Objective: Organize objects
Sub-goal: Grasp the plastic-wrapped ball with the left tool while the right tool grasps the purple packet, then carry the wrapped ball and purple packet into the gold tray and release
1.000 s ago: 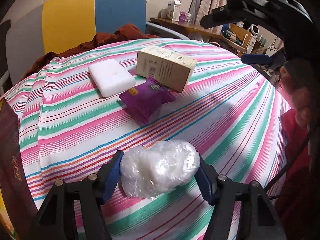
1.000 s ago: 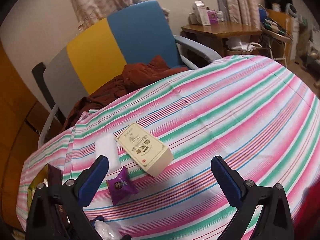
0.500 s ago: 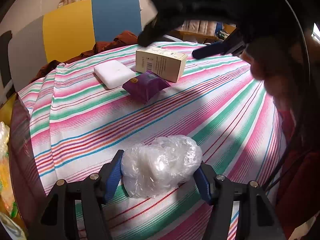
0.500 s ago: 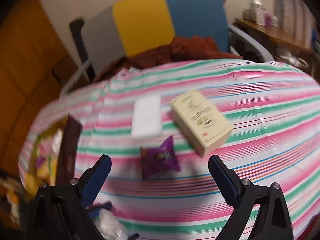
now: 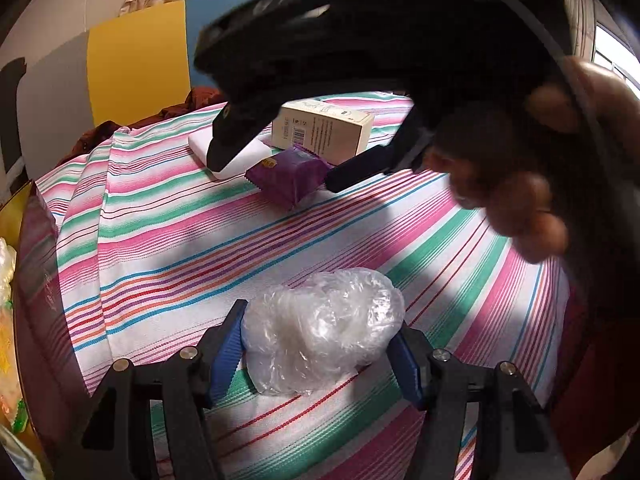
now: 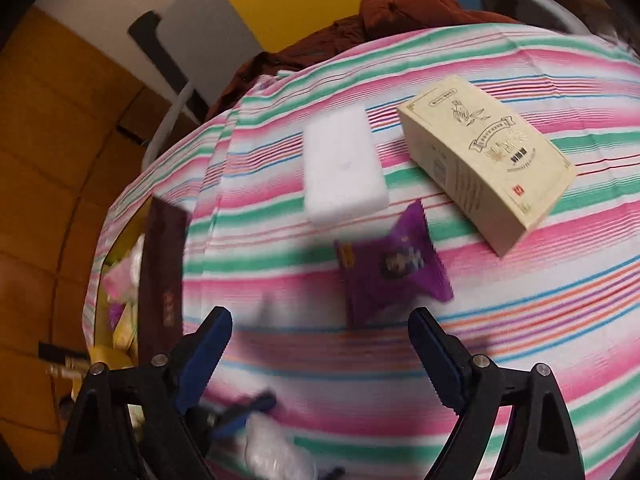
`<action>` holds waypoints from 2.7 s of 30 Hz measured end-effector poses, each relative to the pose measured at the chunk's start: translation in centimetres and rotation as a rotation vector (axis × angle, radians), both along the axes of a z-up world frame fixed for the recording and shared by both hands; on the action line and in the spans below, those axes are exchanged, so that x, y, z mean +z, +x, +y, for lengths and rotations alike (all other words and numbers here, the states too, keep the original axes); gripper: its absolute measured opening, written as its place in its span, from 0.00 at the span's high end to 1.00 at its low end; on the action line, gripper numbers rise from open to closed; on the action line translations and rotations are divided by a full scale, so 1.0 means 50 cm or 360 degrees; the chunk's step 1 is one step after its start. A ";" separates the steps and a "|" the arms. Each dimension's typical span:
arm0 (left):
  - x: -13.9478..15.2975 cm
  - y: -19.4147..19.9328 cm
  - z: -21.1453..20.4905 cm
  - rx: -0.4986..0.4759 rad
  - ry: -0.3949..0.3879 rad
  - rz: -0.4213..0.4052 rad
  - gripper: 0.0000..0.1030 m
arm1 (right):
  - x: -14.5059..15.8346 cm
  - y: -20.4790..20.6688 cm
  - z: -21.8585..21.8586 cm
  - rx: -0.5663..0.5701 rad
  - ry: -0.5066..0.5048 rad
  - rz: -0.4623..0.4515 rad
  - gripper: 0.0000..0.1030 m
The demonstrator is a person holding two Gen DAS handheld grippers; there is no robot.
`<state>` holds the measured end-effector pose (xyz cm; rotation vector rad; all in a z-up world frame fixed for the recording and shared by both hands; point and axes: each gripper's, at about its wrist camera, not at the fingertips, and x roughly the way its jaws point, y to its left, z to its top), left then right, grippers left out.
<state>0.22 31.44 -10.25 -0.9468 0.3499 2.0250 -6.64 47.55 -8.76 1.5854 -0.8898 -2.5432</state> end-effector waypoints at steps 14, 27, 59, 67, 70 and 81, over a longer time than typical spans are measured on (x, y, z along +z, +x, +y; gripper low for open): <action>0.001 -0.004 0.001 0.0000 0.0020 -0.0016 0.36 | 0.000 -0.030 0.033 -0.0098 0.0253 -0.0011 0.41; 0.002 0.002 0.002 0.0015 -0.0013 0.0030 0.38 | 0.008 -0.034 -0.029 0.0182 0.0492 -0.0047 0.65; 0.212 -0.004 -0.199 0.0523 0.0013 0.0190 0.40 | 0.091 0.002 -0.112 0.0371 0.0504 0.0303 0.65; 0.213 -0.019 -0.264 0.0643 0.0017 0.0179 0.40 | 0.088 0.007 -0.153 0.0453 0.0439 0.0301 0.65; 0.213 -0.027 -0.284 0.0670 0.0027 0.0165 0.40 | 0.090 0.011 -0.175 0.0487 0.0451 0.0282 0.65; 0.221 -0.056 -0.457 0.0920 0.0152 0.0110 0.40 | 0.162 0.019 -0.315 0.0607 0.0414 0.0399 0.65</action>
